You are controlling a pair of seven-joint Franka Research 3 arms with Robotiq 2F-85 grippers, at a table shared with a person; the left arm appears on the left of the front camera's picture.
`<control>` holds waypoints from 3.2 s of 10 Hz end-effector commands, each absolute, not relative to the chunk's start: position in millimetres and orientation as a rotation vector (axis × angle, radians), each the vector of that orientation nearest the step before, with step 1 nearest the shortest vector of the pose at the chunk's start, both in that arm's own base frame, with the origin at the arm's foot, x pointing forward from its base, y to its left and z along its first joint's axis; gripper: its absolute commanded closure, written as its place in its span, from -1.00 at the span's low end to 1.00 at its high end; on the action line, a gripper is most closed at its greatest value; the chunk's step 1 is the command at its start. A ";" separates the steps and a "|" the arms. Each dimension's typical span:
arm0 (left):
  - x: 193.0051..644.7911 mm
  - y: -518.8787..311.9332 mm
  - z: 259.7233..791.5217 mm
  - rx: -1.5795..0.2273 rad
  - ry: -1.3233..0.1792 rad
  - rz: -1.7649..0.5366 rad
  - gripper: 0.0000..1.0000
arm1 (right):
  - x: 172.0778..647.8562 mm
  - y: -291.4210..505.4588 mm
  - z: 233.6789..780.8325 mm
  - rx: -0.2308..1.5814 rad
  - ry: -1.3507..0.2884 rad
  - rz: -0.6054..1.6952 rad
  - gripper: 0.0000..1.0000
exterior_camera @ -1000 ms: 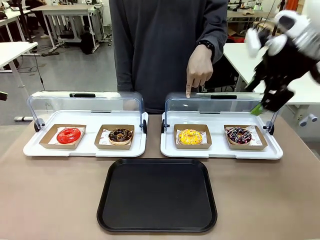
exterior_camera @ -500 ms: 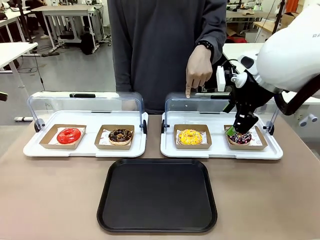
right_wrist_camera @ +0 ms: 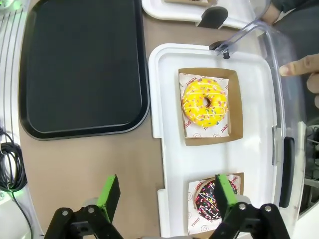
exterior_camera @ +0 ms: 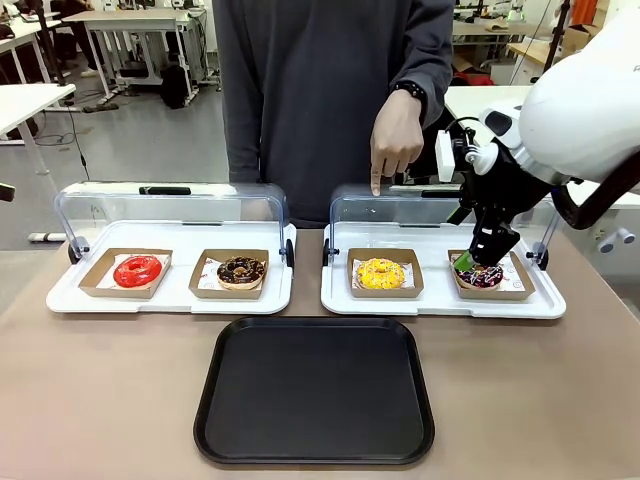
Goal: Move the third donut from the left to the tray.
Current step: Pick up the Paper togo box containing the Donut indicated by the person and place it on the Handle tray.
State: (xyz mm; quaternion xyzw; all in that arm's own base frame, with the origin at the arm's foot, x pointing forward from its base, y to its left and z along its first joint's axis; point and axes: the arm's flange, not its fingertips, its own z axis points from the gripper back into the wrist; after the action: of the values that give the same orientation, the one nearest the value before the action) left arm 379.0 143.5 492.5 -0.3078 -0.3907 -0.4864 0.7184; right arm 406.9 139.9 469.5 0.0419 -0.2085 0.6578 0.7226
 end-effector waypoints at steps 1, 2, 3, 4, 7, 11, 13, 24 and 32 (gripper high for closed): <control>378.3 144.0 494.9 -0.685 -0.873 -1.083 -1.00 | 410.8 149.4 463.9 0.060 -0.452 1.467 -1.00; 378.3 144.0 494.9 -0.685 -0.873 -1.083 -1.00 | 417.0 156.6 455.2 0.066 -0.416 1.480 -1.00; 378.3 144.0 494.9 -0.685 -0.873 -1.083 -1.00 | 421.3 166.0 447.5 0.046 -0.396 1.489 -1.00; 378.3 144.0 494.9 -0.685 -0.873 -1.083 -1.00 | 424.4 177.0 438.6 0.024 -0.370 1.495 -1.00; 378.3 144.0 494.9 -0.685 -0.873 -1.083 -1.00 | 434.7 205.4 412.7 -0.037 -0.387 1.501 -1.00; 378.3 144.0 494.9 -0.685 -0.873 -1.083 -1.00 | 456.4 230.3 382.4 -0.138 -0.381 1.478 -1.00; 378.3 144.0 494.9 -0.685 -0.873 -1.083 -1.00 | 470.7 233.0 369.6 -0.165 -0.360 1.468 -1.00; 378.3 144.0 494.9 -0.685 -0.873 -1.083 -1.00 | 513.6 218.0 313.6 -0.160 -0.241 1.482 -1.00; 378.3 144.0 494.9 -0.685 -0.873 -1.083 -1.00 | 511.7 212.6 309.2 -0.136 -0.194 1.476 1.00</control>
State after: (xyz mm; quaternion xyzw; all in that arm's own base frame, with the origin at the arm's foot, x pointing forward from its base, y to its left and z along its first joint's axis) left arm 379.4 143.8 492.8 -0.3076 -0.3906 -0.4866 0.7184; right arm 508.3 210.6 305.0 -0.0580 -0.0960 0.6794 0.7252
